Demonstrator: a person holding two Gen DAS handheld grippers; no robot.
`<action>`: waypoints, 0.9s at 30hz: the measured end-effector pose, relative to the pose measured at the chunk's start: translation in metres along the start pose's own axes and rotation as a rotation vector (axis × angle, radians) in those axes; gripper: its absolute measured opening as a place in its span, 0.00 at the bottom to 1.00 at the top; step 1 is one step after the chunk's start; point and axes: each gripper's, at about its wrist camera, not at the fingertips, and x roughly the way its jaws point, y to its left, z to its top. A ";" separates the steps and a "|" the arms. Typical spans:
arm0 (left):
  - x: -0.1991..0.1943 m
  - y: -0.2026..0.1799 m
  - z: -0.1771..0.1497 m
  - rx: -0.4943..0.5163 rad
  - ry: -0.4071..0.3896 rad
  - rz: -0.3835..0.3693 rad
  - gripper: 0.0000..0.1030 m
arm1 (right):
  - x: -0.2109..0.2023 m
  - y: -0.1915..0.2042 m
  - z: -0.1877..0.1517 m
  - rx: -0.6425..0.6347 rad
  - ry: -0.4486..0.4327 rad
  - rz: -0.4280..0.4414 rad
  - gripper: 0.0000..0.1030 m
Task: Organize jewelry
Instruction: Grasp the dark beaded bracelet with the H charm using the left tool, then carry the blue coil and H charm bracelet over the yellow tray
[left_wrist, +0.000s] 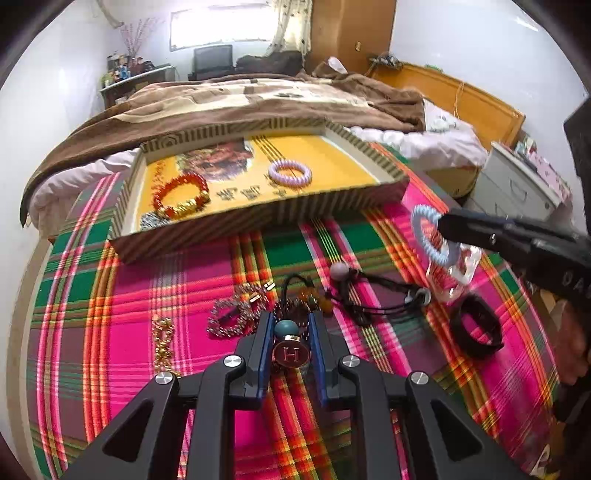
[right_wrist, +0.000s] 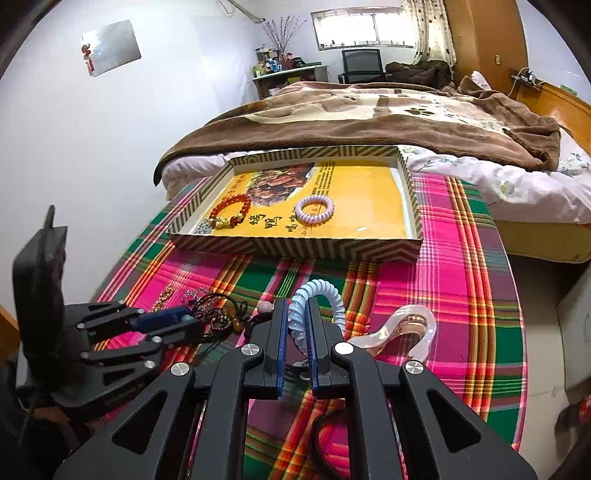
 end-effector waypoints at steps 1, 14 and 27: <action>-0.003 0.000 0.001 0.000 -0.006 -0.005 0.19 | 0.000 0.000 0.000 0.002 -0.001 -0.001 0.09; -0.032 0.008 0.022 -0.068 -0.090 -0.112 0.19 | -0.011 0.001 0.006 0.003 -0.025 -0.017 0.09; -0.042 -0.012 0.036 -0.055 -0.115 -0.210 0.19 | -0.022 -0.002 0.009 0.017 -0.044 -0.034 0.09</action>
